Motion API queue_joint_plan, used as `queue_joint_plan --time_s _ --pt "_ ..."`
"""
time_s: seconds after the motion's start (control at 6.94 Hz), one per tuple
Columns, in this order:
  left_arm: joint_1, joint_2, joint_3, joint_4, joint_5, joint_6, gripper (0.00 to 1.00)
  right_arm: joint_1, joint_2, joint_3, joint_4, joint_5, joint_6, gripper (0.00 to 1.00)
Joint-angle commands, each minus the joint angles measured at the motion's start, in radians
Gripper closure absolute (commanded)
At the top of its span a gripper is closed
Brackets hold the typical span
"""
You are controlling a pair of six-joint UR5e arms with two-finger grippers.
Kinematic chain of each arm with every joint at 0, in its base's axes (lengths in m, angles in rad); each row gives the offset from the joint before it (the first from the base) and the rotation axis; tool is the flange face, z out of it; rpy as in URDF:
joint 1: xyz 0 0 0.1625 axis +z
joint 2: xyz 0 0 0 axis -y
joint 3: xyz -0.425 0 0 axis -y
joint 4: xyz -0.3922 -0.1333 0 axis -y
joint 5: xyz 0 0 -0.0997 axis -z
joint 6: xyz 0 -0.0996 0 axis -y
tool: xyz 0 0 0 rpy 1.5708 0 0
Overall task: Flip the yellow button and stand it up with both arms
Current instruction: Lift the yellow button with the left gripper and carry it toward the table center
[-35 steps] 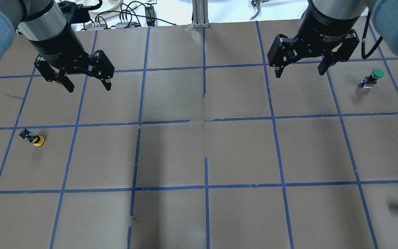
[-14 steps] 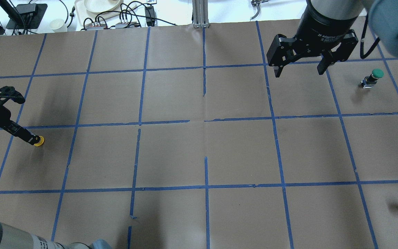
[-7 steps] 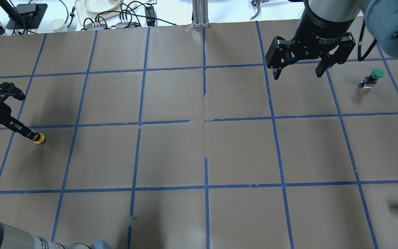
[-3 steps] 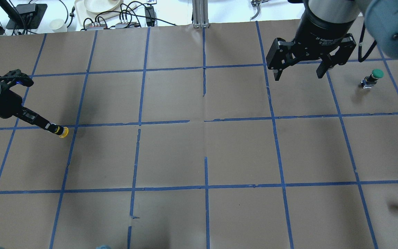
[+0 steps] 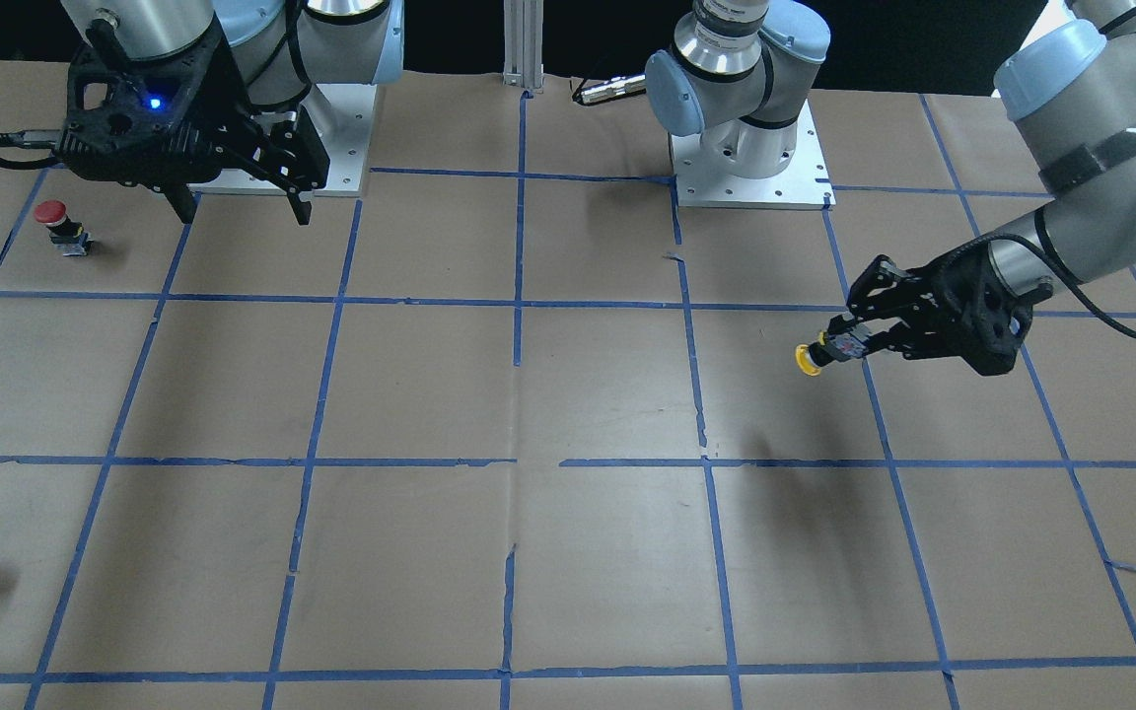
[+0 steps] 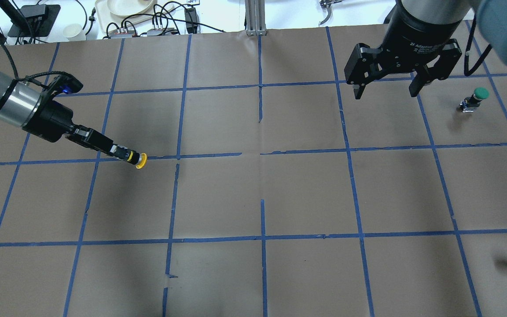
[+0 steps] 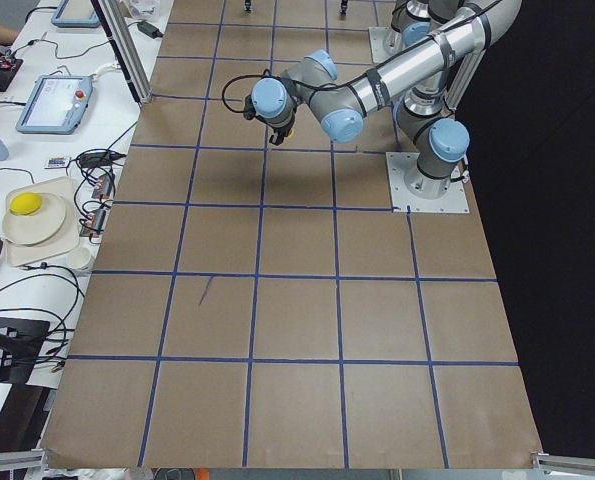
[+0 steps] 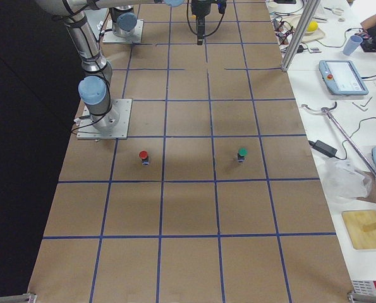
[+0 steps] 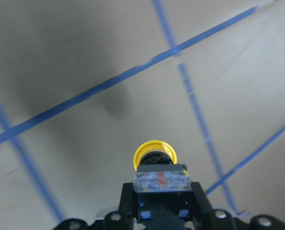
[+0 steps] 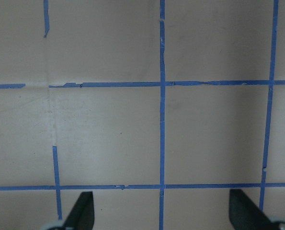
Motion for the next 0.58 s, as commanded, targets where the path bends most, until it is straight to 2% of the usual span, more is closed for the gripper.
queue_joint_plan --time_s 0.0,0.14,0.29,0.43 --pt "-0.031 0.016 -0.005 -0.255 -0.303 -0.004 0.77 -0.112 -0.012 -0.003 0.008 0.125 0.002 0.0" --pt "-0.077 0.033 -0.005 -0.304 -0.398 -0.005 0.77 -0.211 -0.014 -0.002 0.019 0.241 -0.009 0.0" --pt "-0.114 0.048 -0.007 -0.347 -0.464 -0.005 0.77 -0.296 -0.014 0.003 0.11 0.412 -0.013 0.0" --pt "-0.14 0.061 -0.013 -0.432 -0.61 -0.004 0.77 -0.351 -0.014 0.011 0.205 0.578 -0.041 0.0"
